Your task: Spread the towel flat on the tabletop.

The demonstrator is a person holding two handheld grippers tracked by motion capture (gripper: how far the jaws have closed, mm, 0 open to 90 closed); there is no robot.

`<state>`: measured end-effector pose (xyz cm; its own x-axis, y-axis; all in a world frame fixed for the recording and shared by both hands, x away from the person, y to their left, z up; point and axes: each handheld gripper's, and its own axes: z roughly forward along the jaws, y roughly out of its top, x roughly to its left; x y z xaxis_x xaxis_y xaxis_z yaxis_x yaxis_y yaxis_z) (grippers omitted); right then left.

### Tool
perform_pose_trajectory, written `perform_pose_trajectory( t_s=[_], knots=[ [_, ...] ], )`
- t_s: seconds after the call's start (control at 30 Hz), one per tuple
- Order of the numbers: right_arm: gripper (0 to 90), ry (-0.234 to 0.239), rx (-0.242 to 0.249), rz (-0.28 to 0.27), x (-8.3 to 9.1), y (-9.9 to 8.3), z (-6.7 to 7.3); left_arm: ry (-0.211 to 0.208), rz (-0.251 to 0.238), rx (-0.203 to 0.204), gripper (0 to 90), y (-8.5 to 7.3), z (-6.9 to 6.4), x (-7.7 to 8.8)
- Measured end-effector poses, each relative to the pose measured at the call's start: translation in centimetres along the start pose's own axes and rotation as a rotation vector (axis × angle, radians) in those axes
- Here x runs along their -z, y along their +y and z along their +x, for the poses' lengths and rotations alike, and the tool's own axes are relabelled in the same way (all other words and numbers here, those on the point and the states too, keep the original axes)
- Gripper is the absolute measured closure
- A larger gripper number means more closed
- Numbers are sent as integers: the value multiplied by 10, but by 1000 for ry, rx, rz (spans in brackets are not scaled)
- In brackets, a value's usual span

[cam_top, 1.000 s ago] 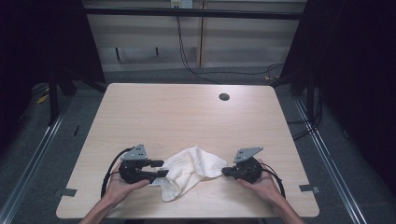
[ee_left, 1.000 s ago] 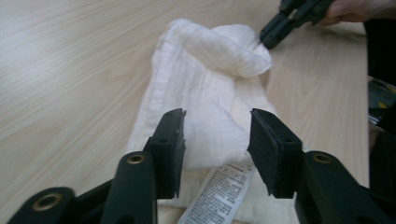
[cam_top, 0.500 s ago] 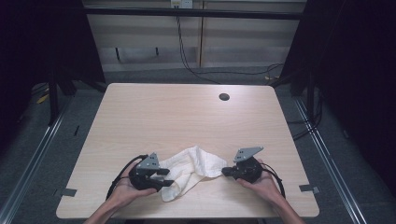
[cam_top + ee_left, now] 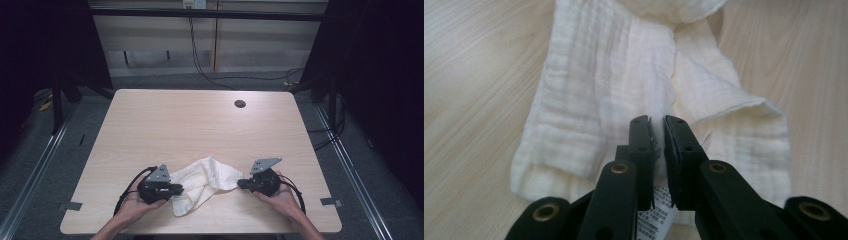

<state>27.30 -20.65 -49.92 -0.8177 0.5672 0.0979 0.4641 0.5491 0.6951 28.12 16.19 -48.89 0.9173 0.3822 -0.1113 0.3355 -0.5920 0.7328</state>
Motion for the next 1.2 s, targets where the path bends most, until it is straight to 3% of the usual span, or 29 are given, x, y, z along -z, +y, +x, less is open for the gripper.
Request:
perform_pose_trajectory(
  t_s=[0.1,0.27,0.4,0.47,0.6,0.87,0.93,1.2],
  knots=[
    [881,-32,-3,9,2,0,0,-9,-23,28,850,-2,2,8],
    [883,0,-41,-36,9,2,-1,-44,-87,58,853,-2,3,23],
    [884,23,-69,-100,19,7,-2,-37,-133,70,854,0,6,33],
    [883,35,-77,-137,25,10,-2,-34,-139,69,854,1,8,38],
    [884,36,-79,-165,34,15,-3,14,-167,66,851,5,12,47],
    [884,18,-90,-242,56,29,-8,4,-196,78,857,15,14,55],
    [885,13,-94,-270,63,33,-10,-5,-223,95,859,19,16,60],
    [884,-27,-106,-328,89,58,-19,-21,-272,76,867,38,20,74]
  ],
)
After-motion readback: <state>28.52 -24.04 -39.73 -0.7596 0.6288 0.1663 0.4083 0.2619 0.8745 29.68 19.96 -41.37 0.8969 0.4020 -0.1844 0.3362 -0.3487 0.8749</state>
